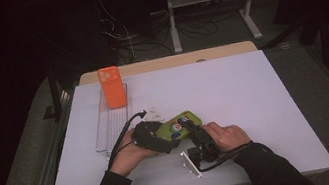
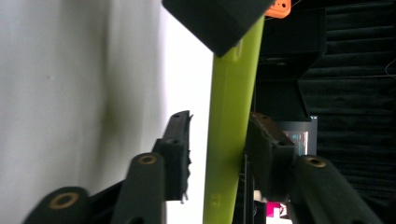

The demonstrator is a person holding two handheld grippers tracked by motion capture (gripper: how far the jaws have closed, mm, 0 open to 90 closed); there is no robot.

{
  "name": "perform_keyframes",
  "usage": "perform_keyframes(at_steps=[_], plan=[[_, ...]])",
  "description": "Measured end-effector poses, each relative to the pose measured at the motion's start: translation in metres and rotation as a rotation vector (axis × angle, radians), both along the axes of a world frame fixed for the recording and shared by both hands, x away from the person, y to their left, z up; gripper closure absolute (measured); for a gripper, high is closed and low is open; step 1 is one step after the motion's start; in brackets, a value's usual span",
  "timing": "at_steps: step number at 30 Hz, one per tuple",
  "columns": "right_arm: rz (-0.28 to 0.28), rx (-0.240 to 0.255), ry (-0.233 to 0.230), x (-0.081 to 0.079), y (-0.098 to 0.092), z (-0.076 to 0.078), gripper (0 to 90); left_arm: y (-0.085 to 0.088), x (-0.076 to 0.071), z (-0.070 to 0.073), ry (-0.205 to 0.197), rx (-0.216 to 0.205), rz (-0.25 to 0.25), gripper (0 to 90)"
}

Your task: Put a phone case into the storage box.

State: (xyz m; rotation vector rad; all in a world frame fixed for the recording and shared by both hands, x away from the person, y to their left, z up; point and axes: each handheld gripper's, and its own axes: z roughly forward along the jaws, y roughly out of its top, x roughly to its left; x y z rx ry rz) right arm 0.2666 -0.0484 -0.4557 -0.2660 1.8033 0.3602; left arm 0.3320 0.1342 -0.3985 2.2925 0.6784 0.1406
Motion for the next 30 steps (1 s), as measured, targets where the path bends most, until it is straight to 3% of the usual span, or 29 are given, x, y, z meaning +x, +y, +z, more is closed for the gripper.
perform_keyframes(at_steps=[7, 16, 21, 26, 29, 30], plan=[[0.002, -0.008, 0.014, -0.001, 0.001, 0.001, 74.0, -0.001, 0.0, 0.0, -0.005, 0.006, -0.004, 15.3], [0.002, -0.009, -0.004, -0.001, 0.0, 0.001, 75.2, -0.002, -0.001, -0.001, -0.006, 0.006, 0.002, 13.7], [-0.023, -0.011, 0.018, 0.001, -0.002, 0.003, 75.4, 0.002, -0.002, 0.004, -0.018, -0.033, -0.003, 8.0], [-0.058, 0.043, 0.029, 0.007, -0.009, 0.007, 75.4, 0.009, -0.002, 0.009, -0.039, -0.044, -0.006, 1.8], [-0.089, 0.089, 0.072, 0.01, -0.014, 0.011, 75.4, 0.01, -0.002, 0.009, -0.037, -0.07, 0.013, 0.0], [-0.095, 0.096, 0.081, 0.011, -0.016, 0.012, 75.3, 0.011, -0.002, 0.009, -0.042, -0.059, 0.006, 0.0]])
